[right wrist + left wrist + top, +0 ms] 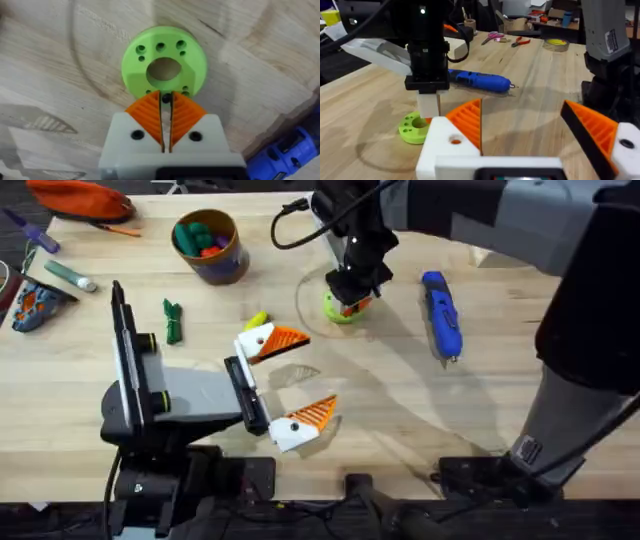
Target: Pick up the gripper from the table and insert it into the empty holder that is missing its gripper. Then pick up a screw, insert it into the mounting hole, and use the screwdriver to tighten it. Finally, clean up the table by picking up the vegetable and placing it into the bucket.
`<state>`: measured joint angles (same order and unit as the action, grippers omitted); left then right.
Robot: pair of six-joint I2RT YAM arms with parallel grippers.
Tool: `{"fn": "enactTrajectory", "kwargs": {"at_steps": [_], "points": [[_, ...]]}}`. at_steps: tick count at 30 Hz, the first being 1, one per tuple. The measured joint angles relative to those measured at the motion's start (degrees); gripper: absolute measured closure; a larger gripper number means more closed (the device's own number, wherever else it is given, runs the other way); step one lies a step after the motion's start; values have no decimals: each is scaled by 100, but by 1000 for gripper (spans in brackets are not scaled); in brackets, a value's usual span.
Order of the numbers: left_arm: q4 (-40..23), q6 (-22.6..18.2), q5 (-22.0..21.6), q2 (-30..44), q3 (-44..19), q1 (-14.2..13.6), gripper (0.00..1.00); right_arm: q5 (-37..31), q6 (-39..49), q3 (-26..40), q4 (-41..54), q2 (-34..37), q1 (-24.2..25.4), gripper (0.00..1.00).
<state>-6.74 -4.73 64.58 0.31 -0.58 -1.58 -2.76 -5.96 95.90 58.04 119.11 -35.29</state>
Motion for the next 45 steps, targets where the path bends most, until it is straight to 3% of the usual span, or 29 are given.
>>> {"fn": "enactTrajectory", "kwargs": {"at_steps": [6,45], "points": [[0,0,0,0,0,0,15,-2,2,0,3,0,0,992],[0,0,0,-1,0,0,15,-17,129,69,70,0,48,994]]}}
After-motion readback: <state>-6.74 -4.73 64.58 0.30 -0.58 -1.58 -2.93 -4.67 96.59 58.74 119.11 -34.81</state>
